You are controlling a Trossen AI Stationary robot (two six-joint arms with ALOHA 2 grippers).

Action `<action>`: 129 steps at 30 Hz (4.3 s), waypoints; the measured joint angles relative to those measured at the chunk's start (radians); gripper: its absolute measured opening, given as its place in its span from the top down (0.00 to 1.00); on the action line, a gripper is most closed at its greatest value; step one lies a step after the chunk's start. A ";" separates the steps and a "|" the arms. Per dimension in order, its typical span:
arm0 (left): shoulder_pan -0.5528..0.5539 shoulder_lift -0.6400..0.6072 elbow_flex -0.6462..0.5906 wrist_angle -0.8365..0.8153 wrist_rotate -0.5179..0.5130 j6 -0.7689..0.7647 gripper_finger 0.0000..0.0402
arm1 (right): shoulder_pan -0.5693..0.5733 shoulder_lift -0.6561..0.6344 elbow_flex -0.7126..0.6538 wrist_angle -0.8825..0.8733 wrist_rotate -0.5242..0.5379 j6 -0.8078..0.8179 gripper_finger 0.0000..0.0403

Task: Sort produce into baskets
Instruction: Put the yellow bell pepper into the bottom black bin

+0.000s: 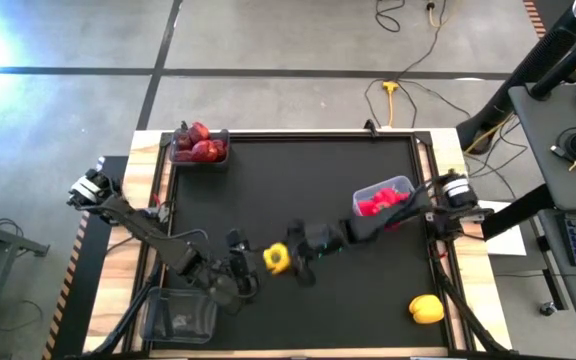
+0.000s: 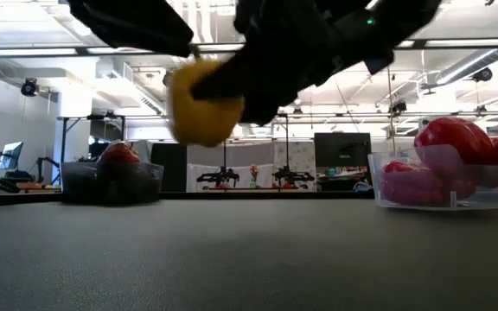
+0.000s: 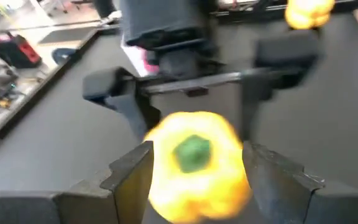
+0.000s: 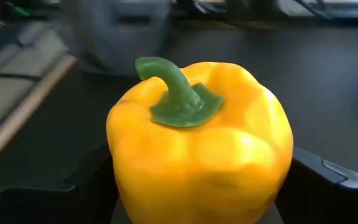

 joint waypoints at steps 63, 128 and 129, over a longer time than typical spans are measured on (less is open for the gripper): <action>-0.139 0.023 -0.018 -0.088 -0.231 -0.224 1.00 | 0.104 0.059 0.047 -0.256 0.070 0.131 0.09; -0.476 0.012 0.011 -0.777 0.158 -1.048 0.62 | 0.143 -0.027 0.045 -0.354 0.137 0.162 0.09; -0.467 0.000 0.030 -0.809 0.165 -1.031 0.61 | 0.146 -0.051 0.045 -0.398 0.147 0.181 0.09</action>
